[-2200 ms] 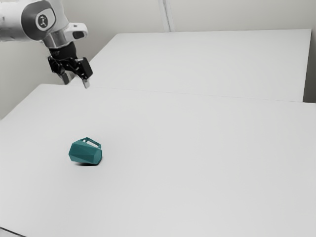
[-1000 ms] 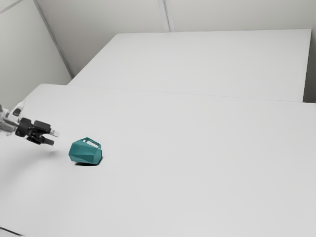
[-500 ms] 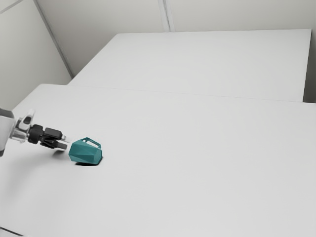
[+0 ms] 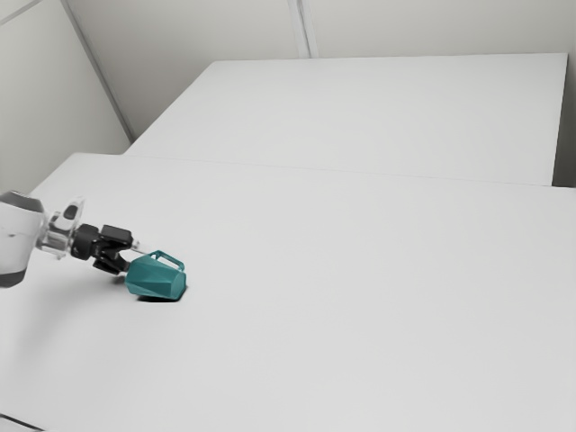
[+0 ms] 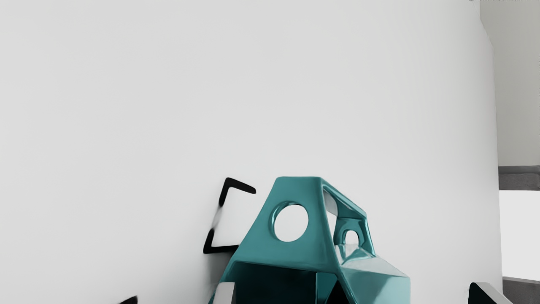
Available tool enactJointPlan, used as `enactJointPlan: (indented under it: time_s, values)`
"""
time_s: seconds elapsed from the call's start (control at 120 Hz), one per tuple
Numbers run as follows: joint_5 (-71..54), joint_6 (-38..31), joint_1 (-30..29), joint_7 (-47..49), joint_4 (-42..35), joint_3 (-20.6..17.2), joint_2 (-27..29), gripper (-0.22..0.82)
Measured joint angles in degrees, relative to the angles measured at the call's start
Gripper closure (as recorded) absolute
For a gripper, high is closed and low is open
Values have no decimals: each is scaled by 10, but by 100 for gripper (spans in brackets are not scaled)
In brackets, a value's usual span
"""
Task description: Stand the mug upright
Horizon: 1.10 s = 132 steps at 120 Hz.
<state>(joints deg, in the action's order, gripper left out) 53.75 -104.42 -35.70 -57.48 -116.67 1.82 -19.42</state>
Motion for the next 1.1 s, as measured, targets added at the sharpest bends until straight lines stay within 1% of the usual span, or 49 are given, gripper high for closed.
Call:
enactJointPlan:
  time_s: [0.033,0.067,0.183,0.25,0.317,0.392,0.567,0.767,0.917,1.0,1.1]
  values:
    - [0,0,0,5,0,-1,0,2]
    - [1,0,0,10,-1,-2,0,7]
    - [1,0,0,25,-1,-4,0,36]
    - [2,-1,0,32,-1,-4,0,49]
    - [1,-1,1,39,0,-4,0,60]
    - [1,-2,1,46,3,-7,2,67]
    - [0,-4,1,60,6,-13,2,74]
    - [0,-6,4,71,11,-19,14,77]
    - [-10,-9,16,80,39,-37,37,78]
    - [-59,-20,37,90,83,-53,39,78]
    - [-182,-44,74,113,135,-76,41,79]
